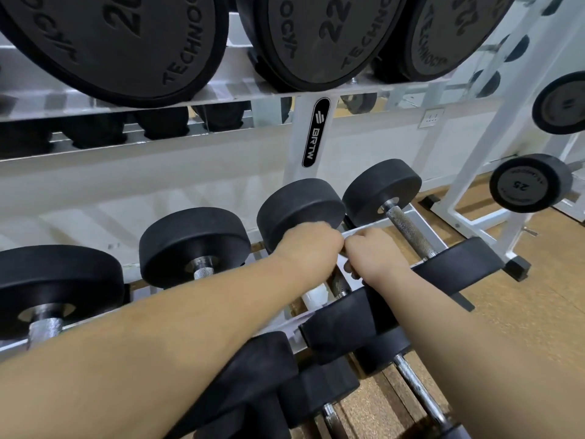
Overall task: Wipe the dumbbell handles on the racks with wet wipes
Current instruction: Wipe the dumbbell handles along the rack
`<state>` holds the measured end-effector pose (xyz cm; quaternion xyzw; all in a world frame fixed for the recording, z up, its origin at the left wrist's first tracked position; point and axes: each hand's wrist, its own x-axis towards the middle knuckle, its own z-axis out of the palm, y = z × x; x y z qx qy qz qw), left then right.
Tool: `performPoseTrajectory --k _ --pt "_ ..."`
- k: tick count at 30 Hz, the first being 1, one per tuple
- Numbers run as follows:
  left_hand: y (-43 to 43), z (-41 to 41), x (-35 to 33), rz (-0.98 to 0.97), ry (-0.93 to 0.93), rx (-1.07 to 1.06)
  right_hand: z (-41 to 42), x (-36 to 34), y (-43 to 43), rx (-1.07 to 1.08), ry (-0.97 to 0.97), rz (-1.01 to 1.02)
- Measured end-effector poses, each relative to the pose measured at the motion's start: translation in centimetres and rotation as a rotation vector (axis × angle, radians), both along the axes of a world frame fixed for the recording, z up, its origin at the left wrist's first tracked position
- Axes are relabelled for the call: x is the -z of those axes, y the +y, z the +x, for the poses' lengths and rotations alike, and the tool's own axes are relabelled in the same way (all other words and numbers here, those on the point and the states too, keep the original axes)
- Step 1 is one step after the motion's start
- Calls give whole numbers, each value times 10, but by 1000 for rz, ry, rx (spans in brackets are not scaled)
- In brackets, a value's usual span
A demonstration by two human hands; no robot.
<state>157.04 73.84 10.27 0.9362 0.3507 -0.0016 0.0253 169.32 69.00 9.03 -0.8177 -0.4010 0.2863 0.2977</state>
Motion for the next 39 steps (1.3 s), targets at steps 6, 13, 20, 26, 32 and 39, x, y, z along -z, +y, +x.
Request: performPoseTrajectory --k 6,13,20,26,32,39 --pt "-4 6 40 144 54 131 8 4 3 41 -14 59" --pt "-2 -24 59 169 85 481 8 2 1 72 -4 36" --pt "-23 -81 0 -333 57 36 4 -2 0 -2 -114 -82" --pt "-65 -117 -23 -484 -484 -202 -11 -12 -11 -51 -391 -37" --pt "-67 -164 -46 -945 -943 -504 -29 -17 -20 25 -762 107" --pt "-74 -212 -132 -1465 -1153 -724 -145 -90 -44 -20 -49 199"
